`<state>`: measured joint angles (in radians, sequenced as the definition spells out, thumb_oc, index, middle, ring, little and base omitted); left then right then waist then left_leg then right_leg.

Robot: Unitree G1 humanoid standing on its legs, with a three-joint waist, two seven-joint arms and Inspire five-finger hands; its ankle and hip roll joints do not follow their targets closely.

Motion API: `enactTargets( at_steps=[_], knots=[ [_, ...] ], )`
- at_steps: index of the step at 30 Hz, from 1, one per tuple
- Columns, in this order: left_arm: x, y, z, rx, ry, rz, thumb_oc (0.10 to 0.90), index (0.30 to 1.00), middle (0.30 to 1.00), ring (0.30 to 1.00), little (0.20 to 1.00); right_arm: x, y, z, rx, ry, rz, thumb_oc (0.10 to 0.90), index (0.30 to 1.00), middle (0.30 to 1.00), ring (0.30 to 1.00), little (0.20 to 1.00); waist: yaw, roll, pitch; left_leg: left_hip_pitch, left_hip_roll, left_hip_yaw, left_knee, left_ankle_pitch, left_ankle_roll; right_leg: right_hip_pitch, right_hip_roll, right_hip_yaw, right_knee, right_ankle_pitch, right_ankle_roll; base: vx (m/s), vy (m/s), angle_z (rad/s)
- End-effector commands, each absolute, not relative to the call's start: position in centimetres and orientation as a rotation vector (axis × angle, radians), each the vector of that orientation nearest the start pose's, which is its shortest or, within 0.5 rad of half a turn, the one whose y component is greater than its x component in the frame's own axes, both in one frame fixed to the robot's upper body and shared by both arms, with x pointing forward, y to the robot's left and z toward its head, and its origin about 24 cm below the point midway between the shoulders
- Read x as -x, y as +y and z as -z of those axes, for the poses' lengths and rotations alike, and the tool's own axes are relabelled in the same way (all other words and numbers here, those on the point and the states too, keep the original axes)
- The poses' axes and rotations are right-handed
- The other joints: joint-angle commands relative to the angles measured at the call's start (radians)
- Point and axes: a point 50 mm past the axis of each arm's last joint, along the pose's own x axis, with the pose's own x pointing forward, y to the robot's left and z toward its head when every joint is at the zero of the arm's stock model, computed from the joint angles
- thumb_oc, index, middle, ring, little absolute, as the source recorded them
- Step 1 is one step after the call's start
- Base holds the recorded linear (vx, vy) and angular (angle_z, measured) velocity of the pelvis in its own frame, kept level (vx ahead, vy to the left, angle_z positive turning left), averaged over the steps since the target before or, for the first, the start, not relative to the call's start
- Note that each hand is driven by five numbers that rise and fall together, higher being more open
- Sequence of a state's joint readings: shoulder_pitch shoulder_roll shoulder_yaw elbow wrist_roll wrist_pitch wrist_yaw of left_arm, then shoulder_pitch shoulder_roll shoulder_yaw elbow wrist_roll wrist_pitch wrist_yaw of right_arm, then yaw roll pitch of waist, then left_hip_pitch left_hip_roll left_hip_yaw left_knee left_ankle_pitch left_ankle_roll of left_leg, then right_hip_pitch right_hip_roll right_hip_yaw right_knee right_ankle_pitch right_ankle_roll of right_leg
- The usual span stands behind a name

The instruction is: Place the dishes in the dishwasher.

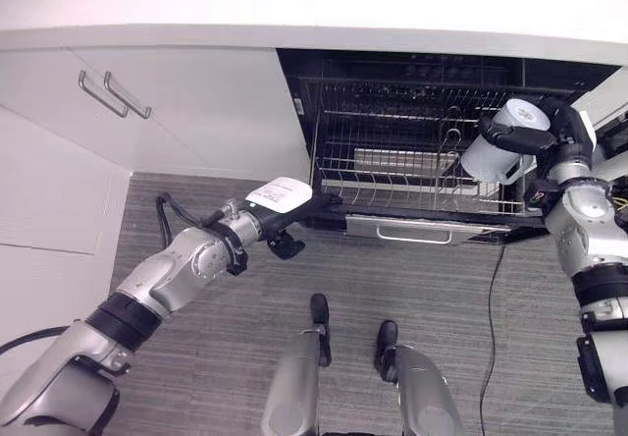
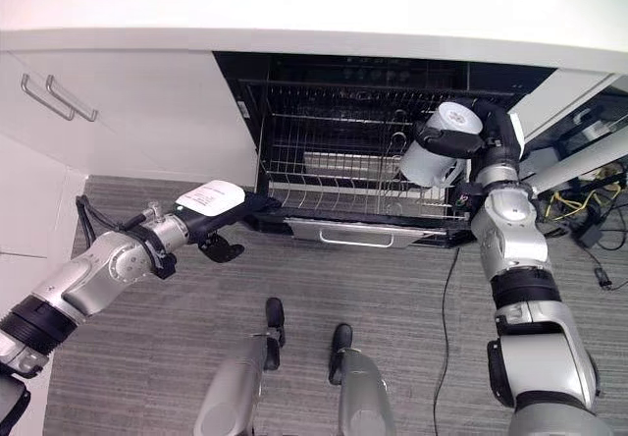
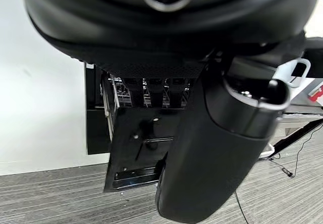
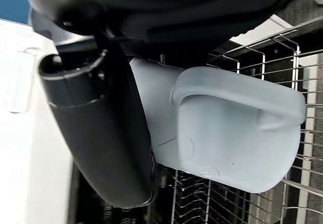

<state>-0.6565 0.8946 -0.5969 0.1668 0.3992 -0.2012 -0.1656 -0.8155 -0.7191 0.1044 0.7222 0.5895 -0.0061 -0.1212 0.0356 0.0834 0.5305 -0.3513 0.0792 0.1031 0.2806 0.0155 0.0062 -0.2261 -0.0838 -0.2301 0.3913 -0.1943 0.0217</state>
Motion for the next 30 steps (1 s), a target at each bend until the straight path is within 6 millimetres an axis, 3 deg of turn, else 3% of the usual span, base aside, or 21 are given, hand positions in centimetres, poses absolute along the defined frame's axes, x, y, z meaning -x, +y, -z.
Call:
enactTargets(
  at_steps=[1,13,14,15,21,30],
  knots=[
    [-32.0,15.4,-19.5,-1.418,-0.571,0.555,0.8,0.9,0.9,0.9,0.9,-36.1,-30.7,-27.9,0.14,-0.436,0.329,0.4,0.3,0.3,0.3,0.3,0.0,0.013,-0.062,0.02,0.016,-0.019,0.019,-0.047,-0.054,-0.023,-0.048,-0.036,-0.01,0.062,0.062,-0.04,0.037,0.07],
    [-31.8,14.4,-22.5,-1.425,-0.676,0.544,0.8,0.9,0.9,0.9,0.9,-37.0,-30.8,-28.1,0.133,-0.399,0.384,0.4,0.3,0.3,0.3,0.3,0.004,0.049,-0.011,-0.034,-0.004,-0.017,0.019,-0.037,-0.047,-0.106,-0.066,-0.023,0.048,0.059,0.067,-0.02,0.016,0.03],
    [-31.7,14.4,-22.7,-1.426,-0.678,0.543,0.8,0.9,0.9,0.9,0.9,-37.0,-31.0,-27.9,0.126,-0.391,0.388,0.508,0.462,0.462,0.462,0.462,0.004,0.051,-0.011,-0.038,-0.005,-0.017,0.019,-0.037,-0.046,-0.112,-0.067,-0.022,0.051,0.058,0.068,0.0,0.0,0.0],
    [-31.7,14.4,-22.7,-1.429,-0.678,0.543,0.8,0.9,0.9,0.9,0.9,-37.1,-31.0,-27.8,0.119,-0.383,0.395,0.8,0.9,0.9,0.9,0.9,0.004,0.052,-0.011,-0.042,-0.007,-0.018,0.019,-0.038,-0.045,-0.119,-0.067,-0.02,0.054,0.058,0.068,0.0,0.0,0.0],
    [-31.5,14.5,-22.7,-1.417,-0.677,0.539,0.8,0.9,0.9,0.9,0.9,-36.8,-32.1,-26.6,0.106,-0.355,0.463,0.8,0.9,0.9,0.9,0.9,0.002,0.071,-0.011,-0.049,-0.009,-0.012,0.019,-0.037,-0.045,-0.133,-0.075,-0.019,0.061,0.058,0.071,-0.01,0.026,0.01],
    [-31.3,14.5,-22.4,-1.4,-0.676,0.547,0.8,0.9,0.9,0.9,0.9,-36.4,-32.3,-27.7,0.179,-0.427,0.535,0.8,0.9,0.9,0.9,0.9,0.0,0.091,-0.011,-0.048,-0.012,-0.002,0.019,-0.042,-0.043,-0.134,-0.089,-0.022,0.051,0.068,0.081,0.0,0.01,0.0]
  ],
)
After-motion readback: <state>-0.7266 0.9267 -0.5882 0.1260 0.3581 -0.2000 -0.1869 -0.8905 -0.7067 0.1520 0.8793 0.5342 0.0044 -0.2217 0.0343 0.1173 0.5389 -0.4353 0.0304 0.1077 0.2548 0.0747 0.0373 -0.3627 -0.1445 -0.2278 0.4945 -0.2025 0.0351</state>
